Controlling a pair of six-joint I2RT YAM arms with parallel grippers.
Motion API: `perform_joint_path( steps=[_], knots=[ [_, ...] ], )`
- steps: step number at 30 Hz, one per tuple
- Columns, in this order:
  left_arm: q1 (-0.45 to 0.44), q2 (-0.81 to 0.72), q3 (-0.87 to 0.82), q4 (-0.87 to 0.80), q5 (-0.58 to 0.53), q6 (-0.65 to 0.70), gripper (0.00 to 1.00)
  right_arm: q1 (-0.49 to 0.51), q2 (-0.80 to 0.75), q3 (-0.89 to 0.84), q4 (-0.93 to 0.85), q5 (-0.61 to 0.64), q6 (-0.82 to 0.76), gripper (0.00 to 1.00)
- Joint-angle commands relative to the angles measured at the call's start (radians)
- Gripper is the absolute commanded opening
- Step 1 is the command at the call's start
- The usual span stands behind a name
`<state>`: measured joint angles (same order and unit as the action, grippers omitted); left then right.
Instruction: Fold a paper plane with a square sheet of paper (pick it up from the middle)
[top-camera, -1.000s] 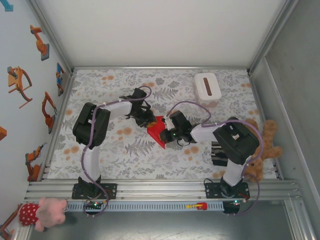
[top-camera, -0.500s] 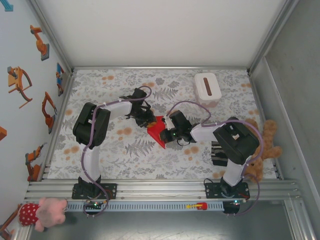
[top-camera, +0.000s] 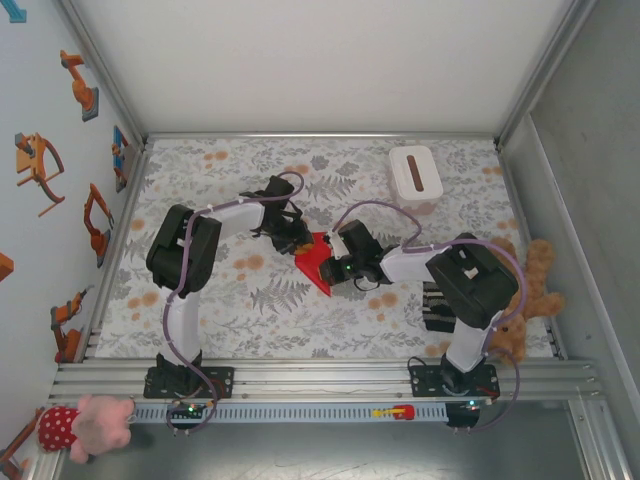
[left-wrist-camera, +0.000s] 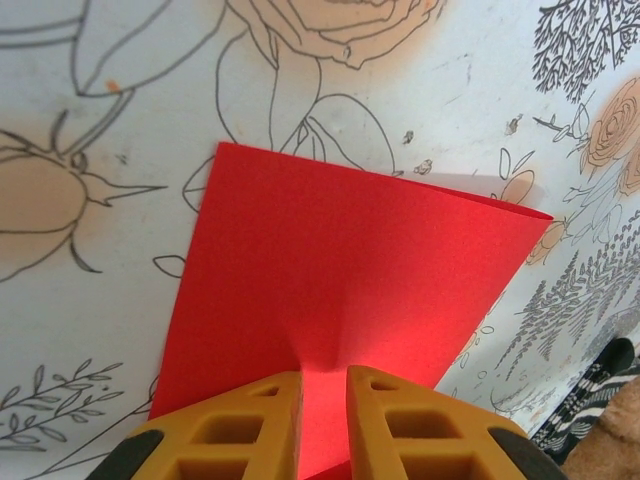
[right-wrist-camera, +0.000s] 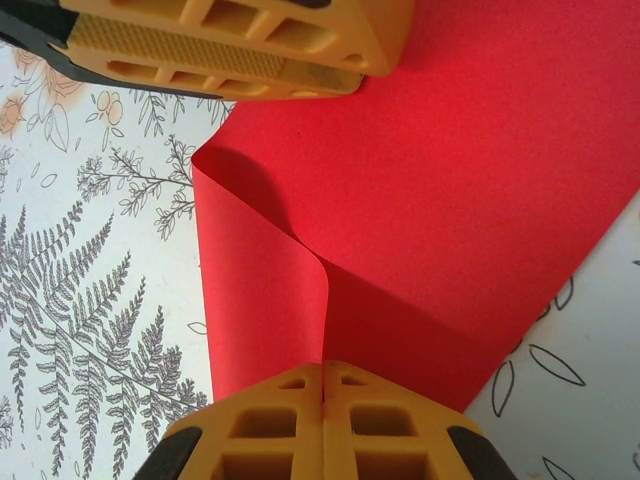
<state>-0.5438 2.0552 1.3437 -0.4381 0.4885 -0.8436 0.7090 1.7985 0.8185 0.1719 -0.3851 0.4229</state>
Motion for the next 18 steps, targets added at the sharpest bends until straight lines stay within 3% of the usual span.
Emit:
perform_joint_path(
  steps=[1, 12, 18],
  knots=[
    [-0.004, -0.054, 0.016, -0.036, -0.041, 0.009, 0.22, -0.005, 0.032, 0.02, -0.032, -0.008, 0.004, 0.0],
    [-0.007, -0.306, -0.259, 0.172, -0.093, -0.121, 0.26, -0.006, 0.046, 0.028, -0.039, -0.008, 0.03, 0.0],
    [-0.052, -0.382, -0.35, 0.233, -0.089, -0.178, 0.25, -0.008, 0.052, 0.031, -0.044, -0.008, 0.045, 0.0]
  ],
)
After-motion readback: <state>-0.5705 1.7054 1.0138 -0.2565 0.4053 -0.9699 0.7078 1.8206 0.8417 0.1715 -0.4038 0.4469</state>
